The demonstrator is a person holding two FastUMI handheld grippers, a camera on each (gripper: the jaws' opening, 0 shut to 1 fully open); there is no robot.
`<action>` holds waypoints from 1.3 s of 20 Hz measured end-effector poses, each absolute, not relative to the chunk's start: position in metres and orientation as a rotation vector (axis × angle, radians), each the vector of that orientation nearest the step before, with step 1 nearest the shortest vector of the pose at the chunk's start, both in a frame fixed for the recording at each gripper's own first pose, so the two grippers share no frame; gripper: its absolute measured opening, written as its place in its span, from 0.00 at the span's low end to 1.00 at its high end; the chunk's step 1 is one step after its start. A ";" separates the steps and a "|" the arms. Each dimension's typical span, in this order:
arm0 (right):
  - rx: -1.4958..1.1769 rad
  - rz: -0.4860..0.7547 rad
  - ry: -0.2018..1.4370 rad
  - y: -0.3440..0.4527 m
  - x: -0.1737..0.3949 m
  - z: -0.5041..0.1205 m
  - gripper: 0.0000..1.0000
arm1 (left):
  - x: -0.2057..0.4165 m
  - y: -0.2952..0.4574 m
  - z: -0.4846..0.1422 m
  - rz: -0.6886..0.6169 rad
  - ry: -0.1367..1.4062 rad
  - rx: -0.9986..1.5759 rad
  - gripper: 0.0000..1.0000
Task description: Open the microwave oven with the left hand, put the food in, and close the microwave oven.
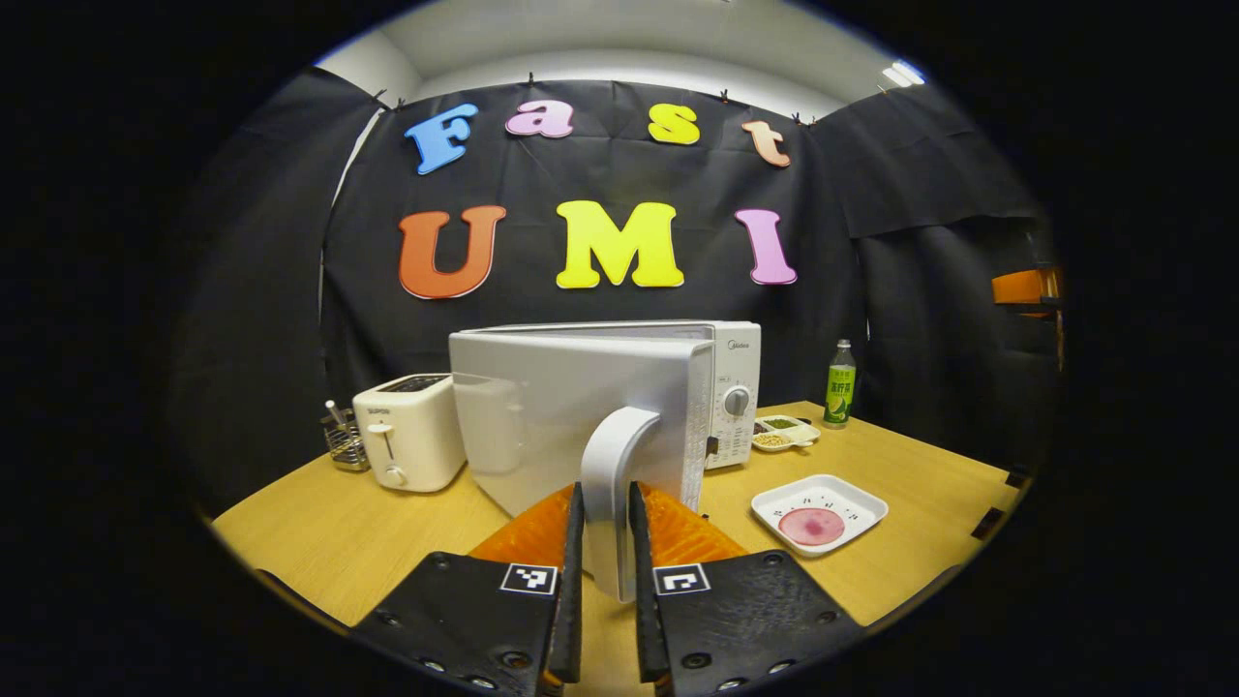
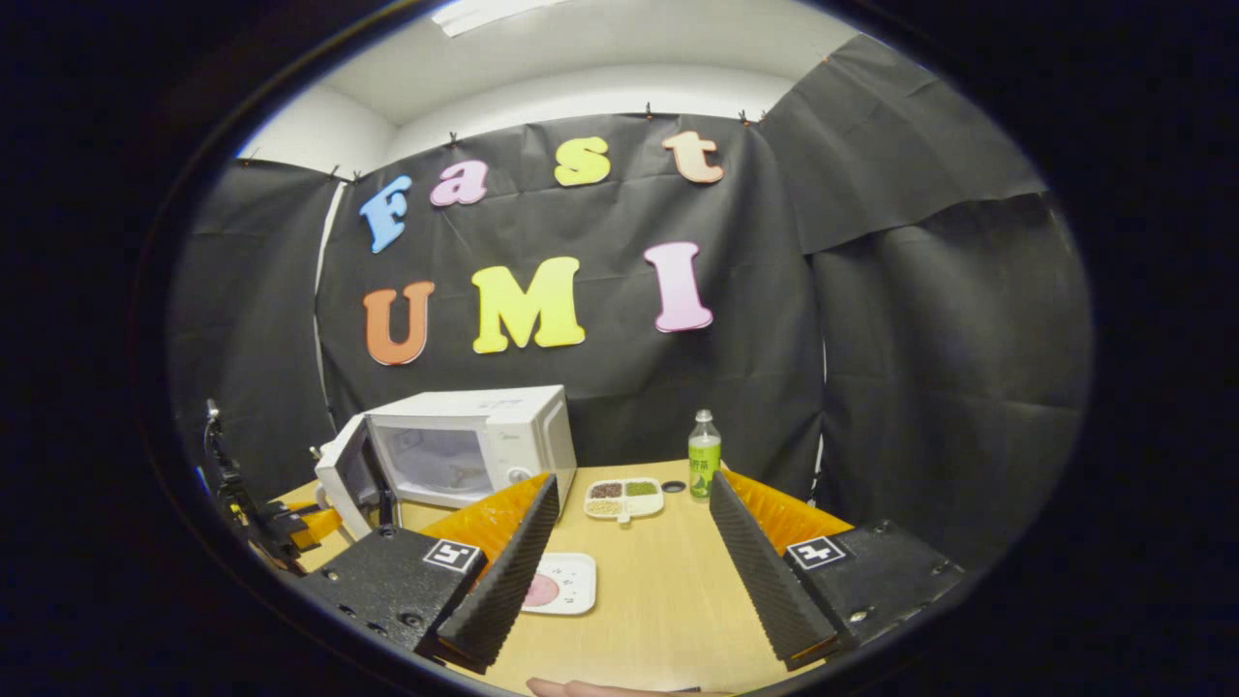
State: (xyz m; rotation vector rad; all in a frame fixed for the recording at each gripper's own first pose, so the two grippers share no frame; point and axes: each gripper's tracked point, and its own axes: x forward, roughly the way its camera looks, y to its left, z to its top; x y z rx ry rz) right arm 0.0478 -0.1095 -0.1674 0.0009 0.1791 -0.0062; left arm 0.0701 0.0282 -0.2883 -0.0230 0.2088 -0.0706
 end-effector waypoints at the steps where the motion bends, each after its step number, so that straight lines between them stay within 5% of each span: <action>1: -0.007 0.000 0.179 -0.104 0.044 -0.167 1.00 | 0.052 0.043 -0.291 -0.040 0.222 -0.029 0.43; 2: -0.014 0.007 0.180 -0.099 0.043 -0.167 1.00 | 0.036 0.060 -0.290 -0.002 0.231 -0.039 0.46; 3: -0.020 0.015 0.184 -0.094 0.041 -0.168 1.00 | 0.022 0.074 -0.290 0.038 0.250 -0.052 0.75; 4: -0.028 0.023 0.191 -0.088 0.041 -0.169 1.00 | 0.009 0.086 -0.289 0.073 0.262 -0.064 0.81; 5: -0.036 0.030 0.203 -0.082 0.043 -0.171 1.00 | 0.000 0.096 -0.283 0.100 0.260 -0.077 0.70; 6: -0.042 0.034 0.210 -0.078 0.045 -0.172 1.00 | -0.005 0.103 -0.277 0.125 0.255 -0.083 0.84; 9: -0.051 0.043 0.234 -0.068 0.056 -0.174 1.00 | -0.022 0.120 -0.259 0.168 0.225 -0.070 0.92; 10: -0.052 0.045 0.249 -0.065 0.062 -0.176 1.00 | -0.025 0.123 -0.253 0.177 0.226 -0.073 0.79; 11: -0.057 0.054 0.269 -0.061 0.069 -0.180 0.90 | -0.026 0.123 -0.245 0.182 0.218 -0.075 0.93; 15: -0.113 0.095 0.426 -0.054 0.106 -0.213 0.90 | -0.019 0.125 -0.213 0.200 0.193 -0.061 0.93; 16: -0.130 0.104 0.477 -0.055 0.117 -0.224 1.00 | -0.015 0.124 -0.205 0.203 0.182 -0.056 0.93; 17: -0.143 0.113 0.536 -0.056 0.127 -0.237 0.91 | -0.011 0.121 -0.195 0.201 0.163 -0.059 0.94; 18: -0.142 0.109 0.591 -0.060 0.137 -0.248 1.00 | -0.006 0.120 -0.186 0.200 0.144 -0.064 0.93; 19: -0.130 0.120 0.659 -0.061 0.146 -0.262 0.91 | -0.001 0.120 -0.180 0.208 0.137 -0.070 0.93; 20: -0.107 0.135 0.731 -0.061 0.155 -0.275 1.00 | 0.002 0.120 -0.175 0.220 0.129 -0.071 0.94; 23: -0.045 0.194 0.976 -0.059 0.171 -0.325 0.98 | 0.013 0.118 -0.162 0.252 0.110 -0.063 0.93; 24: -0.017 0.206 1.051 -0.059 0.174 -0.340 0.84 | 0.016 0.115 -0.162 0.257 0.108 -0.057 0.93; 26: 0.048 0.246 1.208 -0.053 0.172 -0.374 0.78 | 0.023 0.112 -0.156 0.264 0.108 -0.046 0.93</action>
